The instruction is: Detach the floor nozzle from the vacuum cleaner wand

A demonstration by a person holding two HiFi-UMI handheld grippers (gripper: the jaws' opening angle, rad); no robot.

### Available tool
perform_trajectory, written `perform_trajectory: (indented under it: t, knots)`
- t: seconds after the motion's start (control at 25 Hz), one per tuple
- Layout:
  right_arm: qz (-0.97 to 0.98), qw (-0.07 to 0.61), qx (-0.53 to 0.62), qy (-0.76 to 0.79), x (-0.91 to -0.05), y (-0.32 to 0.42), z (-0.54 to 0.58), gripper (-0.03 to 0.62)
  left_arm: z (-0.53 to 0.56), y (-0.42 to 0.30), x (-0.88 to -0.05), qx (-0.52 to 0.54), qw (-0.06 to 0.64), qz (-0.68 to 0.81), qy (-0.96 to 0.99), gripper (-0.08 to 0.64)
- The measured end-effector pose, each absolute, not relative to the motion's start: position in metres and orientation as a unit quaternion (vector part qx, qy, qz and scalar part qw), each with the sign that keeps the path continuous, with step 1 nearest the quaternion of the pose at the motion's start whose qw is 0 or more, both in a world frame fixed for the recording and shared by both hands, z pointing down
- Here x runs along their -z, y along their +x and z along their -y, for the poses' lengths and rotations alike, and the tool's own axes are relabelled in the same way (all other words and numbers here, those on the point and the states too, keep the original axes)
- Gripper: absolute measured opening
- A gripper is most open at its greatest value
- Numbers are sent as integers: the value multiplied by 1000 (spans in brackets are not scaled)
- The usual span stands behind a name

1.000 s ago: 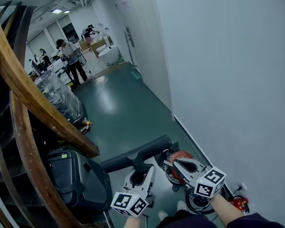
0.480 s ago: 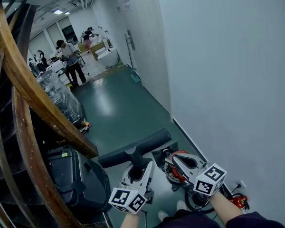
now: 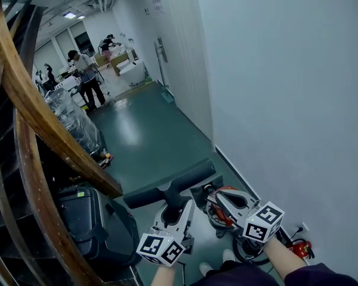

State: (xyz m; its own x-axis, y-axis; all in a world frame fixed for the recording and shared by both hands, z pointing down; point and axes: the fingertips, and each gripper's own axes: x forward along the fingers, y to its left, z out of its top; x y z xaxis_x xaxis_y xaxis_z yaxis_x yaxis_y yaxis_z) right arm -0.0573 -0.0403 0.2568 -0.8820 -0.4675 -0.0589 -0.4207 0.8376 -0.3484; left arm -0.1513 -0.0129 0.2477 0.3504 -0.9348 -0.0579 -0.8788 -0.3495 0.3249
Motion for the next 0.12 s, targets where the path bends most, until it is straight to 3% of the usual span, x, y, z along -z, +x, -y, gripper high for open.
perform_trajectory:
  t: [0.12]
  knots:
    - [-956,70,166,-232,-259,-58,40,17,13,-152,-249,119,122,557,813,179]
